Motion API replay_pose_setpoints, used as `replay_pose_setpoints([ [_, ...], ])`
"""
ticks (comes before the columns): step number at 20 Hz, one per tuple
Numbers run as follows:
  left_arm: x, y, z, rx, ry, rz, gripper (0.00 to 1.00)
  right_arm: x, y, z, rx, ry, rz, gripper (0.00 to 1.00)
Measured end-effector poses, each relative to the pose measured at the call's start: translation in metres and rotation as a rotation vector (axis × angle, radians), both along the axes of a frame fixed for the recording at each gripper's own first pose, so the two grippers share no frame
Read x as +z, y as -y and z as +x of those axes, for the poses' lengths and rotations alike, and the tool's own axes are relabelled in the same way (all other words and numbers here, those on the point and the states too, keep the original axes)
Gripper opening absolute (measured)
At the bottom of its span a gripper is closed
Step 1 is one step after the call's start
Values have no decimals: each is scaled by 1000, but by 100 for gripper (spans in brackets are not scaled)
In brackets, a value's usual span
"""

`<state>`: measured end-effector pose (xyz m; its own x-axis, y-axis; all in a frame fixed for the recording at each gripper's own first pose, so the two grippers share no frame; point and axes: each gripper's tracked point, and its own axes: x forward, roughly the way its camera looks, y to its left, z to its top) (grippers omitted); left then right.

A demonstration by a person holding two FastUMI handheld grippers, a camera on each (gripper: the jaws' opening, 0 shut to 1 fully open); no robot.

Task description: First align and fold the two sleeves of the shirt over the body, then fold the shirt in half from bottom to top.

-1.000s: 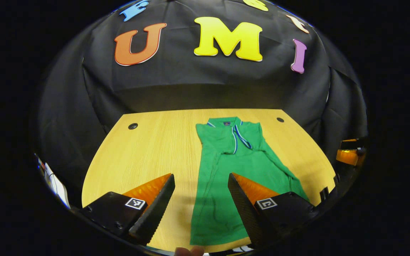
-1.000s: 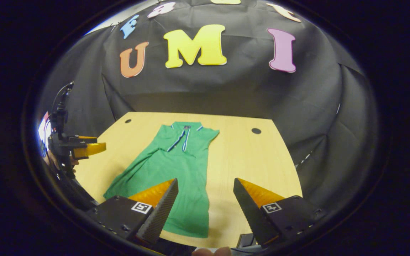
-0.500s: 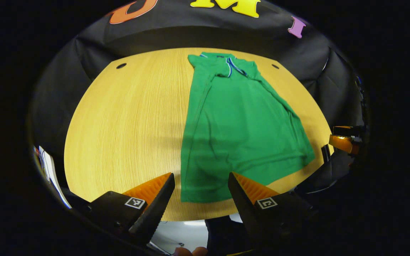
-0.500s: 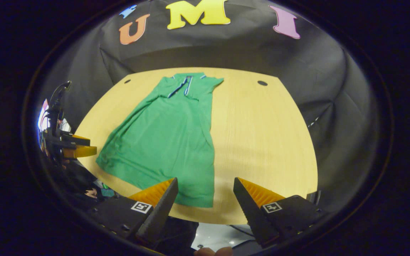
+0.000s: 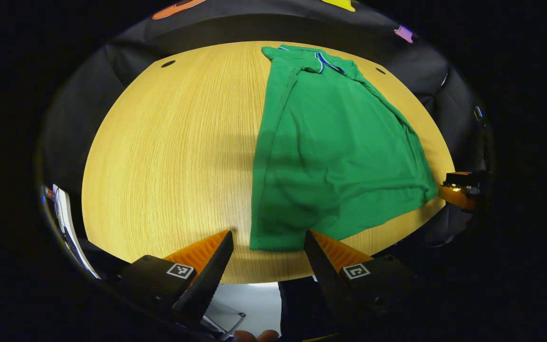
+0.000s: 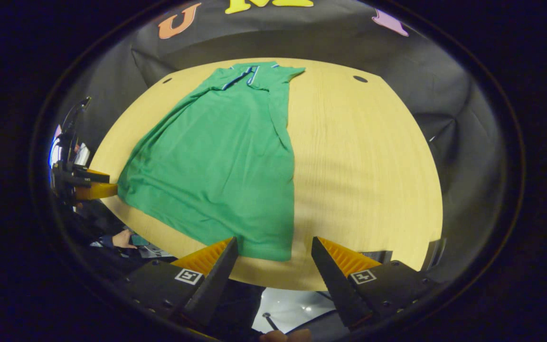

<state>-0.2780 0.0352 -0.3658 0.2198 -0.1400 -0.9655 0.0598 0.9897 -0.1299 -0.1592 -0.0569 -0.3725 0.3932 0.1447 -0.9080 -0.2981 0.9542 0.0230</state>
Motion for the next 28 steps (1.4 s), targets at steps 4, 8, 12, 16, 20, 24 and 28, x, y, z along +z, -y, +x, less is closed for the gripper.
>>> replay_pose_setpoints([
  [4, -7, -1, 4, -1, -19, 26, 98, -11, -1, 4, -10, -33, -21, 96],
  [8, -16, -1, 5, -5, -50, 48, 98, -24, -1, 7, -7, -75, -36, 96],
  [12, -24, -4, 0, 2, -66, 52, 98, -31, -3, 10, -3, -103, -50, 96],
  [16, -21, -5, -3, 3, -95, 53, 98, -31, -3, 12, 1, -120, -61, 97],
  [20, -18, 4, -5, 0, -148, 46, 83, -30, -8, 11, 11, -143, -67, 92],
  [24, -17, 10, -8, 6, -174, 27, 43, -31, -16, 7, 17, -167, -45, 46],
  [28, -17, 15, -11, 16, -201, -8, 17, -31, -22, 8, -2, -196, 1, 6],
])
